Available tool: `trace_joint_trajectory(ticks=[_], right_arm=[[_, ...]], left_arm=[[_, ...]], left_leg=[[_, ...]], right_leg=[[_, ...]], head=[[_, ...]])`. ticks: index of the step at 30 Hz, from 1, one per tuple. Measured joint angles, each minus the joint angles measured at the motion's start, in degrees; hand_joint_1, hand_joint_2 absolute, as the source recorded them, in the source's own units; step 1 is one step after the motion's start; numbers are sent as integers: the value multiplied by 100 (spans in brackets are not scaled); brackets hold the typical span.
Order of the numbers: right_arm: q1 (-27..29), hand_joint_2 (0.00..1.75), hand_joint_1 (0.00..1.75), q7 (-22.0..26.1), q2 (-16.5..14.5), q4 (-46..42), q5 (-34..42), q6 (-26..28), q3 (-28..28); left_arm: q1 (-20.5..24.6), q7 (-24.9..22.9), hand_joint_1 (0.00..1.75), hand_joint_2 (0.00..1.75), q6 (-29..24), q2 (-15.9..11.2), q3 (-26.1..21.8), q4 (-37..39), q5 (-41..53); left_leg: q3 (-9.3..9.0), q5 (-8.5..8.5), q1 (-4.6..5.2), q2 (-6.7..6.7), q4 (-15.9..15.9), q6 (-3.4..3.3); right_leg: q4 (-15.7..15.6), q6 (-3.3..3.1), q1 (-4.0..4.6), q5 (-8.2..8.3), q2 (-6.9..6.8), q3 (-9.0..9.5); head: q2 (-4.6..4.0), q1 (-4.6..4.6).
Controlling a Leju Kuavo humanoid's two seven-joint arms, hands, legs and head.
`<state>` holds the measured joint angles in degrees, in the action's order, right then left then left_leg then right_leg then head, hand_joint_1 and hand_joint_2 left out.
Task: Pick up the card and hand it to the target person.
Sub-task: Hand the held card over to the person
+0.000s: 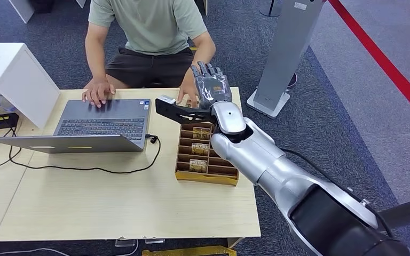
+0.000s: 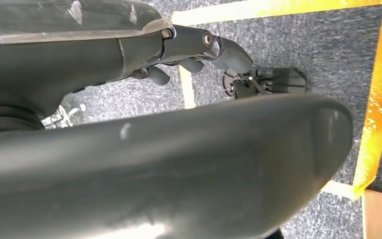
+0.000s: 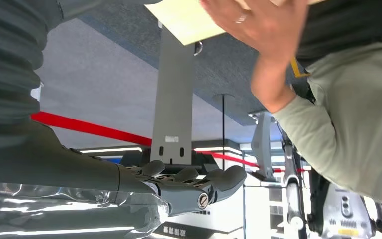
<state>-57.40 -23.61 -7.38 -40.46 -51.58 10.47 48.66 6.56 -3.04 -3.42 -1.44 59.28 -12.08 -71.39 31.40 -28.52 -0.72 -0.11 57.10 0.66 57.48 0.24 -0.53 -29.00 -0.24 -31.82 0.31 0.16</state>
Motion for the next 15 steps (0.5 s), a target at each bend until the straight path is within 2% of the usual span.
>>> trace_joint_trajectory(ticks=[3, 6, 10, 15], right_arm=[[243, 175, 0, -218, 330, -1318, -98, -296, -14], [594, 175, 0, -227, 622, -2238, -37, -535, -22], [1070, 175, 0, -311, 1013, -3336, -109, -723, -7], [1912, 175, 0, -402, 1448, -4421, -318, -702, 4]], left_arm=[[-71, 33, 0, 0, -1, -9, -1, 9, -151], [-89, 19, 0, 0, -32, -22, -2, 22, -268], [-106, 7, 0, 0, -96, -46, -2, 33, -375], [-115, 22, 0, 0, -119, -61, -4, 41, -445]], left_leg=[[-3, -1, 0, 1, 0, 0], [-2, -1, 0, 0, 1, 0], [-4, -2, 0, 0, 1, 1], [-7, -3, 0, 0, 1, 1]], right_leg=[[-1, 0, 0, 0, 1, -1], [-2, 0, 0, 0, 1, 0], [-3, 0, 0, 0, 2, 1], [-4, 0, 0, -1, 1, 2]], head=[[0, 1], [0, 7], [0, 9], [0, -1]])
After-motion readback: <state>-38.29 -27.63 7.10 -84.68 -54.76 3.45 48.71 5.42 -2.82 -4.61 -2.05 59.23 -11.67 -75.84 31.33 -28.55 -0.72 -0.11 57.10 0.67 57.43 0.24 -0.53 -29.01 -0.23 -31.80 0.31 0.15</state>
